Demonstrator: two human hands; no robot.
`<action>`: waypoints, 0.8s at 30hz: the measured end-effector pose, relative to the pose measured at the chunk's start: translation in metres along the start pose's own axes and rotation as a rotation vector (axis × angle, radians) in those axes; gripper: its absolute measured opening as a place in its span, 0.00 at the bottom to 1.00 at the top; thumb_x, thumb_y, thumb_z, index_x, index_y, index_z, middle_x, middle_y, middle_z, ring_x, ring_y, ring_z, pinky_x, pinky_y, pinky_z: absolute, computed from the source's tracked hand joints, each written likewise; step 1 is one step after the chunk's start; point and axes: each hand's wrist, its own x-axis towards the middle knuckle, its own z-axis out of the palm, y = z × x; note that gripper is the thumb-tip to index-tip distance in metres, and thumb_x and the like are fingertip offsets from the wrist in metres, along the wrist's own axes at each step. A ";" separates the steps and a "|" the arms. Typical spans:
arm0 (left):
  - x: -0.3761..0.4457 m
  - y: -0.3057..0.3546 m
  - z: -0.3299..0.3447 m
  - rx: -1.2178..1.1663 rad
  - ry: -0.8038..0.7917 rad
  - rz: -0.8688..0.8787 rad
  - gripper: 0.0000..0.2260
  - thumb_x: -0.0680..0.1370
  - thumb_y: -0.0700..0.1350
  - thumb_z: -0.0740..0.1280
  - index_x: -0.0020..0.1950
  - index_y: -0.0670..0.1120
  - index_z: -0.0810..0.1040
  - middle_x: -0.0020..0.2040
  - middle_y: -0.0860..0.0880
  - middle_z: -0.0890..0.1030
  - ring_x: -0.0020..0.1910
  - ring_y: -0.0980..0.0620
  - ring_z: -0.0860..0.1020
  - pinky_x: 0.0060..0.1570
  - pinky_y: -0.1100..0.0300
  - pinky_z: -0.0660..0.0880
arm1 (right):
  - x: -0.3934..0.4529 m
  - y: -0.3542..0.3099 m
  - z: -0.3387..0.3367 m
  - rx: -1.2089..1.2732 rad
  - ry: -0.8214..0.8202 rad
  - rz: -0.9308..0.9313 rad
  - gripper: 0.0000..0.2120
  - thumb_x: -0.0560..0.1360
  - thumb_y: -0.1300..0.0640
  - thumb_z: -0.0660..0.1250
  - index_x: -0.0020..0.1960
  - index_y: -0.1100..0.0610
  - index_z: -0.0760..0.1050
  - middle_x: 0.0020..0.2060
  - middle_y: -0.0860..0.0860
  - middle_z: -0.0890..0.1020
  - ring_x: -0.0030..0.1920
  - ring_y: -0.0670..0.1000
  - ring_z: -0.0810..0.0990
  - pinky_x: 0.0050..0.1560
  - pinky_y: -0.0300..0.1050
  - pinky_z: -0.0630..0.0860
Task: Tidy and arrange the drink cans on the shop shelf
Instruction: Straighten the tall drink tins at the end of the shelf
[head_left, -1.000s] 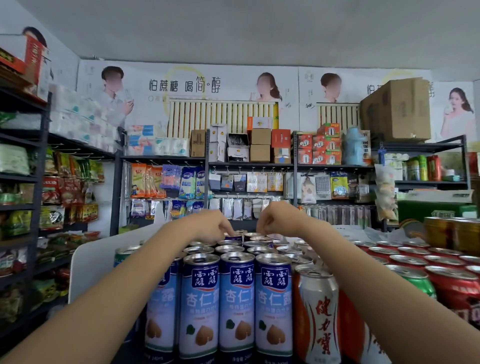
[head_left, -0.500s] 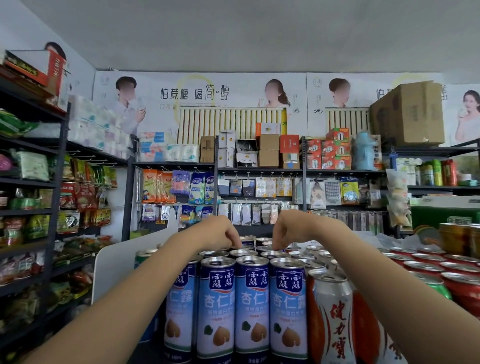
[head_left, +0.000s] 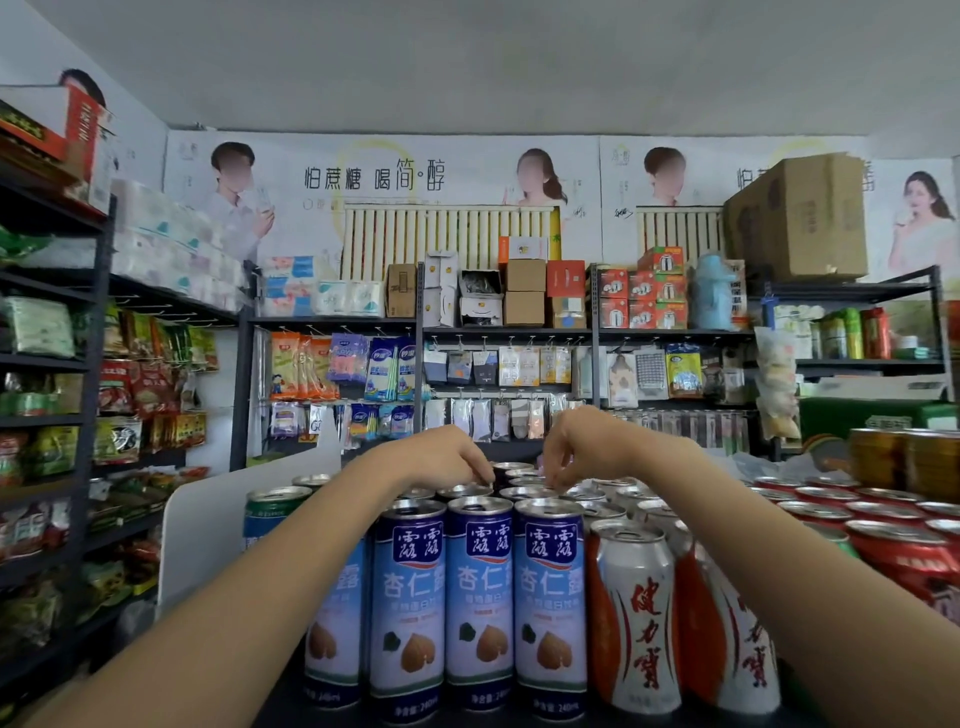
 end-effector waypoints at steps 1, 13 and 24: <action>0.000 0.000 0.001 -0.001 0.010 -0.006 0.16 0.79 0.35 0.57 0.61 0.46 0.78 0.62 0.51 0.77 0.51 0.56 0.76 0.46 0.69 0.70 | -0.002 0.002 0.000 0.043 0.012 0.013 0.04 0.70 0.65 0.71 0.45 0.60 0.82 0.41 0.51 0.84 0.38 0.42 0.78 0.40 0.30 0.71; 0.011 0.028 0.009 0.121 -0.045 0.044 0.15 0.80 0.41 0.58 0.66 0.47 0.74 0.66 0.51 0.73 0.63 0.53 0.71 0.57 0.64 0.65 | 0.000 0.011 0.008 0.029 -0.050 0.099 0.17 0.73 0.65 0.68 0.61 0.58 0.76 0.53 0.54 0.82 0.51 0.50 0.80 0.56 0.41 0.73; 0.024 0.026 0.009 0.060 -0.104 0.026 0.13 0.78 0.44 0.63 0.63 0.45 0.77 0.61 0.50 0.77 0.58 0.51 0.75 0.58 0.59 0.70 | 0.015 0.016 0.006 -0.086 -0.176 0.131 0.23 0.69 0.54 0.73 0.63 0.54 0.75 0.60 0.50 0.79 0.59 0.51 0.76 0.63 0.50 0.72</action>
